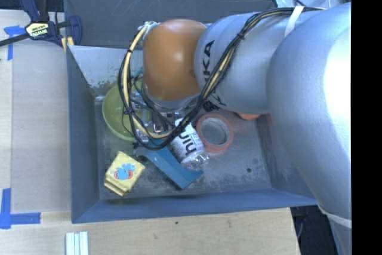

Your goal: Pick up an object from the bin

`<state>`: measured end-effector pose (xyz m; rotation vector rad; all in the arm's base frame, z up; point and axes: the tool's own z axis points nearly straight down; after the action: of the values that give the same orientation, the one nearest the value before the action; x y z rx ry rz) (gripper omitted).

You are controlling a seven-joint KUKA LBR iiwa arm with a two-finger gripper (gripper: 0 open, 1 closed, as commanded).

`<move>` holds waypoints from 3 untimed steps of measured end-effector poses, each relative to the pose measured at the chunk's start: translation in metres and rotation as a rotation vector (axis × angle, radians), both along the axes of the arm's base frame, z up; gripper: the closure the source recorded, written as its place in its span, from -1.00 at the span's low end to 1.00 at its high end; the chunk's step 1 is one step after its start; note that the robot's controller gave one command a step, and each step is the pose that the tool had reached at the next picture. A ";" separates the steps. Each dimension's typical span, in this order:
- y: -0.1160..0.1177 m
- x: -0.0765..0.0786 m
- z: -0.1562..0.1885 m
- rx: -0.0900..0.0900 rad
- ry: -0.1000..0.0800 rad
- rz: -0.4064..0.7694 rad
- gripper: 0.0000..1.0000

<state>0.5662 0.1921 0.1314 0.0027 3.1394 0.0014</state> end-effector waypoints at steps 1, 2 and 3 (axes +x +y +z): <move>0.000 0.000 0.000 0.000 0.000 -0.001 -1.00; -0.009 -0.003 -0.007 0.000 0.000 0.022 -1.00; -0.011 -0.007 0.048 0.002 -0.007 0.025 -1.00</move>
Offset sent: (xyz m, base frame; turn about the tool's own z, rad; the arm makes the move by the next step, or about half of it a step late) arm -0.0038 -0.0083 -0.0071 -0.0227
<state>0.5596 0.1811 0.1793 -0.0370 3.1323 0.0044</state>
